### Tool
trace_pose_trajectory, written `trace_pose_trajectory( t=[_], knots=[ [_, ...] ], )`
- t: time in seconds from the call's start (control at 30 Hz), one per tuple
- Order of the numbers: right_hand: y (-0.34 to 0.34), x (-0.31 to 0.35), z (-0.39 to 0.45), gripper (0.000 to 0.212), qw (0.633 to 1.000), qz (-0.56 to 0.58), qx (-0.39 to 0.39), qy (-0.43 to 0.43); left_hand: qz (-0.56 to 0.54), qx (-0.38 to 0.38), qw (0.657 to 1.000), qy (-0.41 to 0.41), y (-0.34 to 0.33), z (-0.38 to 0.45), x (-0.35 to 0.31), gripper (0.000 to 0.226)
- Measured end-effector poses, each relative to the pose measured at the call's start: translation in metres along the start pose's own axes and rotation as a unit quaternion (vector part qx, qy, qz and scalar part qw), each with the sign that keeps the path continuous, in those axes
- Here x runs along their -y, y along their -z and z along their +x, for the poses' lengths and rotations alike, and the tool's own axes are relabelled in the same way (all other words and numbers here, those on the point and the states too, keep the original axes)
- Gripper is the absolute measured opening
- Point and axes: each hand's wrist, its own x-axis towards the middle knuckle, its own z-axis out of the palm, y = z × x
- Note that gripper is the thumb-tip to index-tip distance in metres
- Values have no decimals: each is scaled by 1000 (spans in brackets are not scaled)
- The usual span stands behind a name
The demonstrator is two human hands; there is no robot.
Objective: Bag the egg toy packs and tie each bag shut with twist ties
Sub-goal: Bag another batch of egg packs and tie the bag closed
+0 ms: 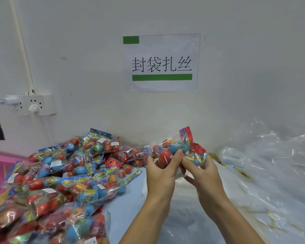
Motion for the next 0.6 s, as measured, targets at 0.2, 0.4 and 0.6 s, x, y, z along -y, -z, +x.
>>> trace_pose_trajectory(
  t=[0.2,0.4,0.6],
  knots=[
    [12,6,6,35,995,-53,-72,34,37,-32,999,-15,11,7,-1,87],
    [17,5,8,26,985,-156,-66,44,54,-68,995,-58,17,11,2,61],
    [16,3,6,23,963,-198,-170,64,68,-88,991,-69,16,12,5,57]
  ],
)
